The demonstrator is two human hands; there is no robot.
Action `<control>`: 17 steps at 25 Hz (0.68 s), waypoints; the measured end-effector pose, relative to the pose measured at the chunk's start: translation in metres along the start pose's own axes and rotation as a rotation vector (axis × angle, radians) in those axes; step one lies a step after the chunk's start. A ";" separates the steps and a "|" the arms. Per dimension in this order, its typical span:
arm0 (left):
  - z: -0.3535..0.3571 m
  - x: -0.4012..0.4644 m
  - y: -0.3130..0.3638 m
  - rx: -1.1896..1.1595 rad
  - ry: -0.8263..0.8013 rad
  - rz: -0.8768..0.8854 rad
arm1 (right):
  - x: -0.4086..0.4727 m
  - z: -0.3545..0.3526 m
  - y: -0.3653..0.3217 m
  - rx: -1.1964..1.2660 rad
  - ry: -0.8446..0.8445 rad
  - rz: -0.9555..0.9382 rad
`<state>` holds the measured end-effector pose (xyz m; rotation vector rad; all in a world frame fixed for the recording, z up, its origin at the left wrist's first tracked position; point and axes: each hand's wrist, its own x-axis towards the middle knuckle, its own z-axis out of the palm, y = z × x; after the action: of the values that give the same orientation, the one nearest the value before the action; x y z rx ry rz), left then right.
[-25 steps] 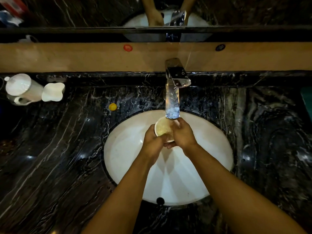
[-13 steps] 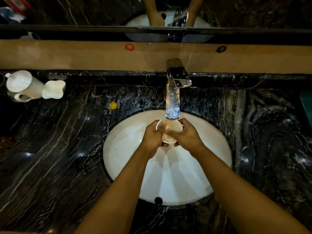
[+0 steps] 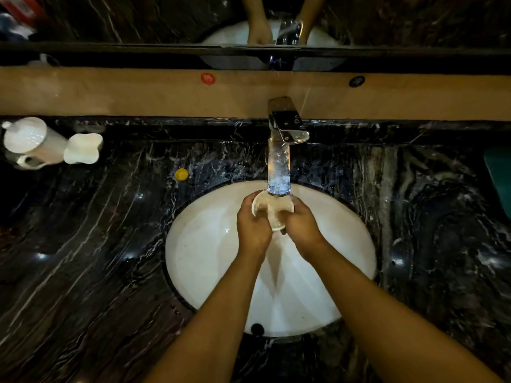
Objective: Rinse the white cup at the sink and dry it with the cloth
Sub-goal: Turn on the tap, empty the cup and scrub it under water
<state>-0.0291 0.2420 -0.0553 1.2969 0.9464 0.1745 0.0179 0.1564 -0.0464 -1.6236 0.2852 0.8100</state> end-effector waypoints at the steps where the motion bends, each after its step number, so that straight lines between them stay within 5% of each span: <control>1: -0.002 0.003 0.002 0.061 0.014 0.026 | -0.001 -0.003 -0.001 -0.010 -0.048 -0.007; 13: -0.019 -0.004 0.001 -0.182 -0.219 -0.116 | 0.004 -0.001 -0.012 -0.305 0.031 -0.080; 17: -0.010 -0.007 -0.009 -0.184 -0.011 -0.077 | -0.004 0.004 0.000 -0.153 0.014 -0.081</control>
<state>-0.0439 0.2424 -0.0593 1.0897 0.9463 0.1902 0.0135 0.1591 -0.0437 -1.7728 0.1694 0.7747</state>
